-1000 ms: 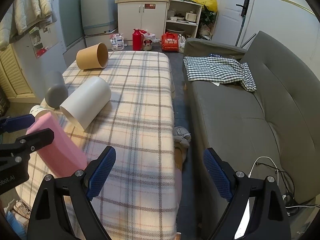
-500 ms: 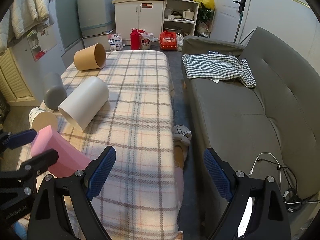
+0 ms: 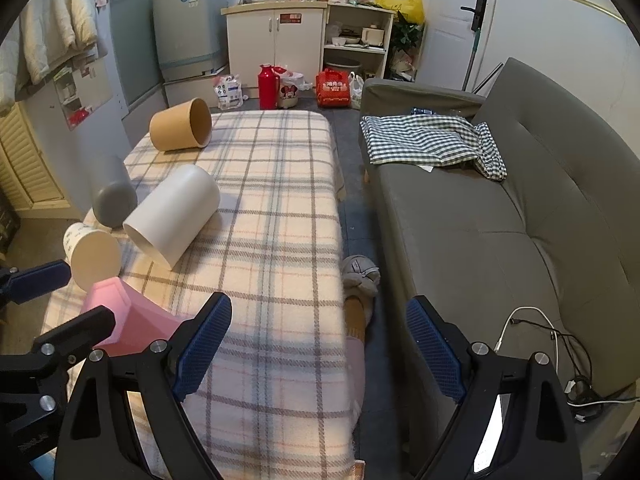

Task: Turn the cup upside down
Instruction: 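Lower the pink cup onto the table with the right gripper, then open the right gripper and withdraw it from the pink cup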

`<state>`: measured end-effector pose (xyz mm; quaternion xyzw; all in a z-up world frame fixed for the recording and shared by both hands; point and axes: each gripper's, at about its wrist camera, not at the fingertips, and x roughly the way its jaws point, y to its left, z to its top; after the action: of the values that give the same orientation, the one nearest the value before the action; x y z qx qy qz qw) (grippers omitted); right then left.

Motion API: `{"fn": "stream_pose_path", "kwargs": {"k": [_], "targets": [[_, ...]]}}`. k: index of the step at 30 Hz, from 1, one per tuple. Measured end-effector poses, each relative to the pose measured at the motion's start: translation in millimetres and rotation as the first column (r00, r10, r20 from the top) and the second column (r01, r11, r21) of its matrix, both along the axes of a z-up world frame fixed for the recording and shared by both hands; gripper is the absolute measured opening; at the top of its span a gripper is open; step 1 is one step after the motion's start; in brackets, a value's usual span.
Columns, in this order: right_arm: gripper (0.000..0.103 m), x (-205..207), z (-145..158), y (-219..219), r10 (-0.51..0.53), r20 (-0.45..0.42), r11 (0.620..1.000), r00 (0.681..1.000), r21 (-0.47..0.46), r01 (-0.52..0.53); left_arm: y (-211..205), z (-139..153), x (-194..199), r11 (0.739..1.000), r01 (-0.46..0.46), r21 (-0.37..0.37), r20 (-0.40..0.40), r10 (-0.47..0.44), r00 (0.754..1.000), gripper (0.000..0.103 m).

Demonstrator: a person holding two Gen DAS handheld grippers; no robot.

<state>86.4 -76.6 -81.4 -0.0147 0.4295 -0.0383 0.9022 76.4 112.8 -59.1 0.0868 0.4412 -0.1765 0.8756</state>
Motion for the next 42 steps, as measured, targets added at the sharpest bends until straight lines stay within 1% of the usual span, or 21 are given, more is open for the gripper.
{"fn": "stream_pose_path", "kwargs": {"k": [4, 13, 17, 20, 23, 24, 25, 26, 31, 34, 36, 38, 42], "targets": [[0.09, -6, 9, 2, 0.003, 0.022, 1.0, 1.0, -0.003, -0.003, 7, 14, -4, 0.999, -0.007, -0.04, 0.039, 0.009, 0.999, 0.06], [0.09, -27, 35, 5, 0.007, 0.09, 1.0, 0.996, 0.005, -0.008, 39, 41, -13, 0.992, -0.082, -0.099, 0.107, 0.093, 0.99, 0.061], [0.09, -41, 46, 9, 0.011, 0.122, 1.0, 0.992, 0.006, -0.012, 55, 47, -21, 0.986, -0.113, -0.124, 0.129, 0.129, 0.983, 0.066], [0.09, -53, 52, 12, 0.018, 0.141, 1.0, 0.99, 0.01, -0.02, 62, 49, -26, 0.984, -0.125, -0.131, 0.146, 0.143, 0.979, 0.067], [0.09, -65, 56, 18, 0.035, 0.16, 0.999, 0.986, 0.019, -0.039, 70, 49, -34, 0.983, -0.115, -0.143, 0.16, 0.138, 0.977, 0.068], [0.09, -67, 57, 20, 0.04, 0.164, 0.999, 0.986, 0.02, -0.044, 71, 48, -37, 0.983, -0.113, -0.144, 0.167, 0.137, 0.976, 0.07], [0.09, -72, 57, 23, 0.047, 0.169, 0.998, 0.984, 0.021, -0.052, 74, 47, -41, 0.983, -0.112, -0.143, 0.176, 0.137, 0.975, 0.078], [0.09, -74, 57, 25, 0.052, 0.173, 0.998, 0.984, 0.022, -0.056, 76, 46, -45, 0.983, -0.112, -0.144, 0.188, 0.138, 0.972, 0.08], [0.09, -92, 50, 37, 0.075, 0.19, 0.995, 0.979, 0.044, -0.085, 84, 37, -59, 0.985, -0.096, -0.144, 0.215, 0.126, 0.968, 0.081], [0.09, -96, 42, 45, 0.098, 0.194, 0.992, 0.976, 0.056, -0.11, 92, 31, -64, 0.984, -0.102, -0.149, 0.218, 0.133, 0.967, 0.093], [0.09, -97, 38, 50, 0.112, 0.193, 0.99, 0.975, 0.059, -0.125, 99, 27, -71, 0.98, -0.109, -0.164, 0.239, 0.147, 0.96, 0.094], [0.09, -97, 35, 54, 0.131, 0.194, 0.987, 0.972, 0.062, -0.145, 105, 22, -75, 0.979, -0.119, -0.165, 0.244, 0.157, 0.957, 0.102], [0.09, -96, 31, 62, 0.147, 0.202, 0.985, 0.968, 0.056, -0.162, 119, 16, -79, 0.965, -0.17, -0.2, 0.234, 0.216, 0.948, 0.103]]}}
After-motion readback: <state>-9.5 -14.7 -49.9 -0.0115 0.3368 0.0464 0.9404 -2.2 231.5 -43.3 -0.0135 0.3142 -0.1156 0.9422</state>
